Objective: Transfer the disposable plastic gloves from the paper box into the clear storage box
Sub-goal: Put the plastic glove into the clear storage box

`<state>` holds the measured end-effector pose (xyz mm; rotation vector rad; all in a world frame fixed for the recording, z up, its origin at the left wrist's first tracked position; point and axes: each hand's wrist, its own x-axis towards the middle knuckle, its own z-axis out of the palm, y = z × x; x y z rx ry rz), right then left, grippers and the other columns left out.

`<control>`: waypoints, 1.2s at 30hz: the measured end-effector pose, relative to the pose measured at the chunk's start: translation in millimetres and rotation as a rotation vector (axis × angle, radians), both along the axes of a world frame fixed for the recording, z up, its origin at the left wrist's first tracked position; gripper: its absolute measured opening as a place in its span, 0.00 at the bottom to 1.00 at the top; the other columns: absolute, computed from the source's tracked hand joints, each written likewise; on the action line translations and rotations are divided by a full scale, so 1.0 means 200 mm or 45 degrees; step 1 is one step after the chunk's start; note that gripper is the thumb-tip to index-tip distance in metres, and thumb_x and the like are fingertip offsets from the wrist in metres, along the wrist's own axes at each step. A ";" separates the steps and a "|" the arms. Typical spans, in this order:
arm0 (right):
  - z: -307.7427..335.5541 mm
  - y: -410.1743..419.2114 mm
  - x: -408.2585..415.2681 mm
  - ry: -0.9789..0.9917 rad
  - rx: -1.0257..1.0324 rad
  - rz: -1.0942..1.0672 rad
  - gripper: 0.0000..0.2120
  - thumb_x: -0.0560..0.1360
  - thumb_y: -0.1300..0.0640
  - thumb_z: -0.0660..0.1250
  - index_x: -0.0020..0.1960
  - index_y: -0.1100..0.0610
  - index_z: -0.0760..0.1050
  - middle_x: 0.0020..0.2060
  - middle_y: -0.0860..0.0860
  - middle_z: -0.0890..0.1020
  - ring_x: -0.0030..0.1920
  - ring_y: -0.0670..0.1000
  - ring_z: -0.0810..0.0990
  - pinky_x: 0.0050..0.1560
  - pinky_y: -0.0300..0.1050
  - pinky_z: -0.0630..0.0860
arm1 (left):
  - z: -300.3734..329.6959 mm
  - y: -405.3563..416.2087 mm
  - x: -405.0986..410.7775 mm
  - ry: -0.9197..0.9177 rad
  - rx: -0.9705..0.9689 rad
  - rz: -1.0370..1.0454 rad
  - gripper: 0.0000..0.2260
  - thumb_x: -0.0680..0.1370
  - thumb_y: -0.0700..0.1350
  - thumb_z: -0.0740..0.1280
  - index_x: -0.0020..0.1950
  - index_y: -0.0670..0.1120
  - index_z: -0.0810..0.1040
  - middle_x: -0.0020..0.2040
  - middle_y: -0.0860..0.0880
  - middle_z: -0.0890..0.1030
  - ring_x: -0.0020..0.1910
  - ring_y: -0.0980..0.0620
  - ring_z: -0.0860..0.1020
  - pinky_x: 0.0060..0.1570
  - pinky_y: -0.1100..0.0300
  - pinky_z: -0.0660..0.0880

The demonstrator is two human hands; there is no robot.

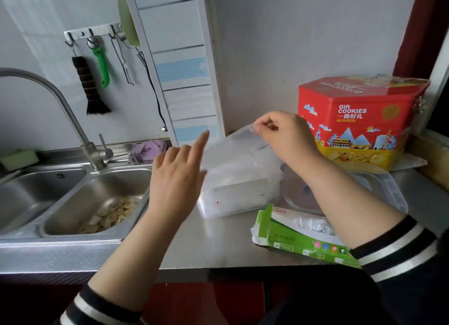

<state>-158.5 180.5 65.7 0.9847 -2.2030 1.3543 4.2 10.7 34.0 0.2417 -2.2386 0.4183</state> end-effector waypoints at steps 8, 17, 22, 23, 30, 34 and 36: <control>0.03 0.01 0.00 0.684 -0.449 -0.002 0.08 0.77 0.58 0.68 0.50 0.63 0.82 0.47 0.53 0.85 0.49 0.51 0.83 0.53 0.45 0.78 | 0.17 -0.07 -0.03 0.425 0.142 -0.211 0.08 0.70 0.36 0.67 0.46 0.44 0.81 0.45 0.47 0.81 0.44 0.42 0.74 0.32 0.53 0.70; -0.21 0.02 -0.01 0.911 0.028 -0.015 0.05 0.75 0.60 0.67 0.46 0.59 0.82 0.45 0.52 0.85 0.49 0.51 0.81 0.65 0.55 0.69 | -0.01 -0.30 -0.22 0.011 0.446 -0.228 0.16 0.74 0.32 0.67 0.55 0.49 0.85 0.61 0.49 0.80 0.59 0.41 0.74 0.49 0.47 0.78; -0.24 0.04 0.01 0.592 0.223 -0.035 0.09 0.74 0.55 0.64 0.45 0.56 0.83 0.41 0.48 0.85 0.45 0.50 0.80 0.64 0.56 0.69 | -0.06 -0.32 -0.19 -0.204 0.630 -0.317 0.20 0.75 0.30 0.60 0.60 0.47 0.82 0.63 0.51 0.80 0.63 0.46 0.73 0.66 0.53 0.69; -0.23 0.04 0.02 0.506 0.299 -0.050 0.10 0.73 0.55 0.63 0.45 0.55 0.83 0.41 0.48 0.85 0.45 0.52 0.81 0.64 0.56 0.68 | -0.06 -0.32 -0.19 -0.253 0.646 -0.312 0.20 0.75 0.30 0.59 0.61 0.46 0.82 0.63 0.51 0.80 0.65 0.47 0.73 0.68 0.54 0.67; -0.12 0.06 0.07 0.188 0.679 -0.105 0.12 0.77 0.47 0.62 0.48 0.48 0.83 0.45 0.48 0.73 0.52 0.54 0.73 0.56 0.47 0.66 | 0.00 -0.32 -0.18 -0.498 0.721 -0.188 0.24 0.76 0.31 0.56 0.68 0.49 0.76 0.68 0.50 0.75 0.71 0.52 0.68 0.72 0.59 0.61; 0.01 0.11 0.09 0.028 0.676 -0.199 0.20 0.78 0.38 0.59 0.45 0.51 0.81 0.43 0.53 0.74 0.43 0.53 0.73 0.43 0.45 0.66 | 0.12 -0.39 -0.13 -0.644 0.593 -0.092 0.29 0.73 0.30 0.57 0.70 0.52 0.74 0.72 0.54 0.70 0.73 0.52 0.63 0.74 0.56 0.57; 0.07 0.12 0.07 -0.071 0.792 -0.162 0.25 0.78 0.37 0.59 0.45 0.58 0.80 0.37 0.59 0.77 0.36 0.54 0.73 0.36 0.44 0.64 | 0.19 -0.40 -0.11 -0.707 0.488 0.015 0.31 0.73 0.31 0.58 0.72 0.54 0.70 0.74 0.57 0.66 0.74 0.52 0.59 0.74 0.52 0.57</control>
